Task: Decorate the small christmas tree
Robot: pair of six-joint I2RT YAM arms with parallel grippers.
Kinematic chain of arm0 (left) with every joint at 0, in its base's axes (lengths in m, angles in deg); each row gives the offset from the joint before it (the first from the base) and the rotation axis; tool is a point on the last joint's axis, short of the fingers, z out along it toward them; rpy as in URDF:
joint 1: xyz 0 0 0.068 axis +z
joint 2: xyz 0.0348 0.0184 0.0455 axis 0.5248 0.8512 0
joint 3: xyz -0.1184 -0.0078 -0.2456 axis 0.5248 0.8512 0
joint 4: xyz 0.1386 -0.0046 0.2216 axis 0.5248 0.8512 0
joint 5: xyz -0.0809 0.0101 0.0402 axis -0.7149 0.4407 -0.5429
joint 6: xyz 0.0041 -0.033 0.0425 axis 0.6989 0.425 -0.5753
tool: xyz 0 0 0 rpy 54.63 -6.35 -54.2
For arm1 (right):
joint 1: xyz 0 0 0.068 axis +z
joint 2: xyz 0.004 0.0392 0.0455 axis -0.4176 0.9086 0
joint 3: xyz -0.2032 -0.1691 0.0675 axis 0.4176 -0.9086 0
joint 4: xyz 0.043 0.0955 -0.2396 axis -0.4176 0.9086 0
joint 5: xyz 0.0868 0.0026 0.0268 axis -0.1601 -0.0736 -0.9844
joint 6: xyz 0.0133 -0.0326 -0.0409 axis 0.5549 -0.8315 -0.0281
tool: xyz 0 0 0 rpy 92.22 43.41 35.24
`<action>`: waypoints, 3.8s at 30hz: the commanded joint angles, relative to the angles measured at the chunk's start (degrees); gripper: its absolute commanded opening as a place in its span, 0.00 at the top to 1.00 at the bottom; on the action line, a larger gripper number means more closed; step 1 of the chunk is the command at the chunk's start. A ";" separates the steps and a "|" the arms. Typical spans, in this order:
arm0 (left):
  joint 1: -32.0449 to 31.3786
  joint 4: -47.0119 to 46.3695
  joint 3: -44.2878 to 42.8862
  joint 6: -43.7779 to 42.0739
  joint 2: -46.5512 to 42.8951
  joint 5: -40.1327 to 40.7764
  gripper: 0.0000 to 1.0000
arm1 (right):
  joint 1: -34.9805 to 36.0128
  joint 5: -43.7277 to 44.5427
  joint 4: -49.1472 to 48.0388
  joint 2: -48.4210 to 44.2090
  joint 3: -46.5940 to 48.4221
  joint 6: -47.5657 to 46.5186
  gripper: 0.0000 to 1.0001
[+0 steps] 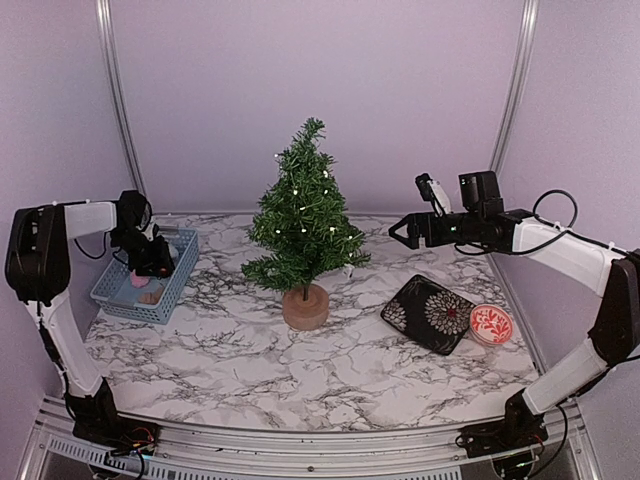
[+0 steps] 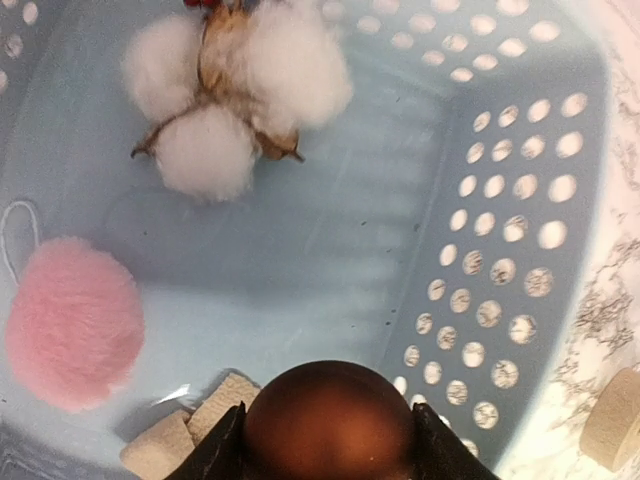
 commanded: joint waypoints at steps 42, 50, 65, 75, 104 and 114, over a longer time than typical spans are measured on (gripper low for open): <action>-37.03 -24.92 20.37 30.80 -52.25 -0.15 0.55 | 31.82 14.33 -14.12 -20.94 -6.09 -0.24 0.49; -41.14 -28.01 18.73 30.90 -48.56 -1.27 0.55 | 44.63 23.64 -19.07 -11.44 -1.40 -1.96 0.54; -44.95 -39.49 20.50 36.96 -46.92 -4.36 0.56 | 51.84 31.56 -25.53 5.01 6.80 -0.19 0.69; -45.31 -40.41 21.16 36.40 -47.70 -6.23 0.56 | 51.88 31.07 -28.72 6.88 8.57 -5.36 0.74; -46.49 -46.37 21.25 35.63 -46.90 -20.67 0.57 | 48.65 16.88 -30.83 3.98 5.75 -9.13 0.79; -46.46 -46.47 21.11 35.37 -46.37 -21.14 0.57 | 47.97 15.84 -31.32 4.45 6.17 -9.17 0.88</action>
